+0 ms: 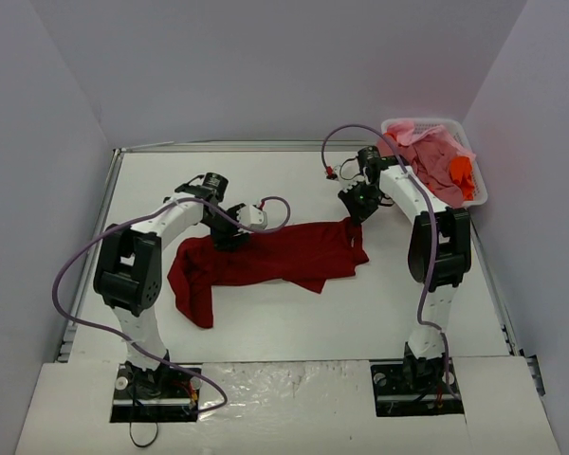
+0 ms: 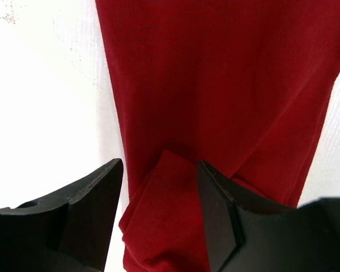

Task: Fold and stack the t-shirts
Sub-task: Flatten out the tshirt

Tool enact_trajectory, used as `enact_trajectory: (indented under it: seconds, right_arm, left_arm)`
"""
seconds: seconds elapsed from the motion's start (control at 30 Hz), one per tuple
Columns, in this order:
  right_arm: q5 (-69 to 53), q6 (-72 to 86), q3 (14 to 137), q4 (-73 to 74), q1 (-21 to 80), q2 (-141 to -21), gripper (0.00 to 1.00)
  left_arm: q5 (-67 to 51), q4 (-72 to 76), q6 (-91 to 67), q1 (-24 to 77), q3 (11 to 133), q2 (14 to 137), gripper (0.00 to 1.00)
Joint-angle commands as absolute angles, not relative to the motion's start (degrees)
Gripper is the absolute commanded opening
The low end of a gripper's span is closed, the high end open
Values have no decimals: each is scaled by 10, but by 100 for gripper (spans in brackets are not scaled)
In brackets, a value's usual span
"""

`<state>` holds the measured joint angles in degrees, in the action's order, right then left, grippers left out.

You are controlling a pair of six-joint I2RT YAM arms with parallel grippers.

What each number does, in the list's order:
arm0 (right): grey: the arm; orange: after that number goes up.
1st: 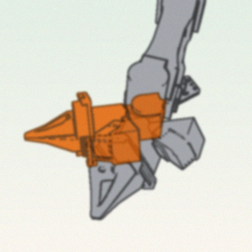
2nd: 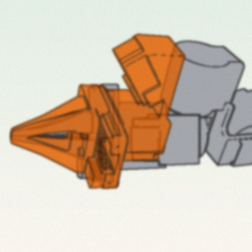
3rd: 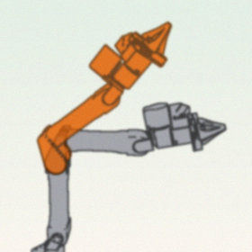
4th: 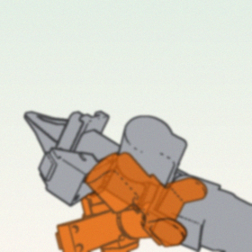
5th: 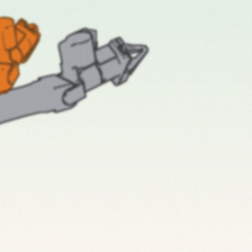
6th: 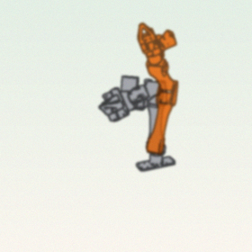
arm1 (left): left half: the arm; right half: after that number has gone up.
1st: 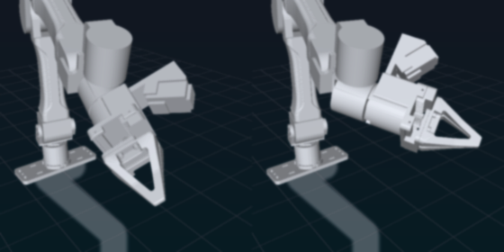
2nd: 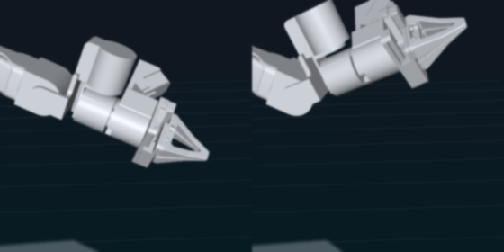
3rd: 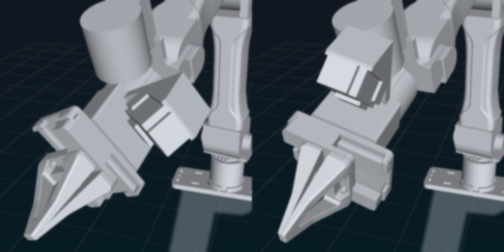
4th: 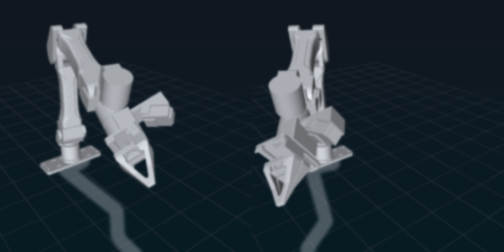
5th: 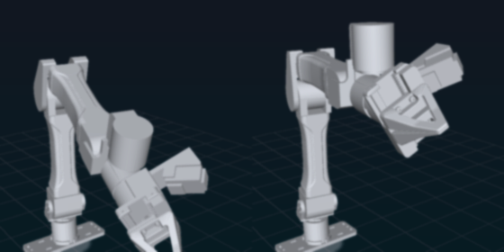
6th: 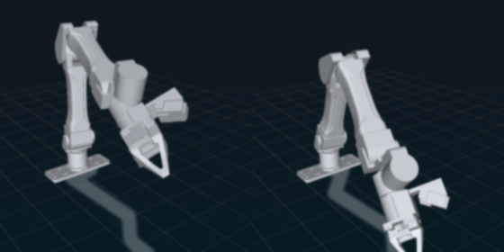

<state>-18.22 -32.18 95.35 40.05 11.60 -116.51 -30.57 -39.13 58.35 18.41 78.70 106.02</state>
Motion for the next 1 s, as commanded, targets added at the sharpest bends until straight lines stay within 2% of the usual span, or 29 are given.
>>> enact_trajectory:
  seconds: [0.0, 0.13, 0.3, 0.37, 0.4, 0.5, 0.63, 0.97]
  right_arm:
    - [-173, -330, 950, 418, 114, -1174, 0]
    - [-172, -331, 947, 418, 114, -1174, 0]
    - [-172, -333, 947, 418, 114, -1179, 0]
    - [-171, -333, 947, 418, 114, -1180, 0]
    - [-170, -333, 947, 418, 114, -1180, 0]
    - [-170, -333, 947, 418, 114, -1179, 0]
    - [-158, -334, 945, 417, 113, -1178, 0]
    - [-152, -335, 937, 415, 106, -1151, 0]
  left_arm:
    - [-308, -404, 604, 186, 801, 1062, 53]
    - [-303, -413, 606, 186, 803, 1068, 48]
    - [-301, -433, 610, 186, 804, 1071, 34]
    - [-299, -445, 614, 186, 804, 1077, 26]
    - [-298, -449, 615, 187, 809, 1080, 14]
    - [-295, -477, 604, 186, 831, 1093, 3]
    - [-296, -504, 585, 177, 851, 1093, 2]
    - [-291, -524, 574, 124, 838, 1003, 2]
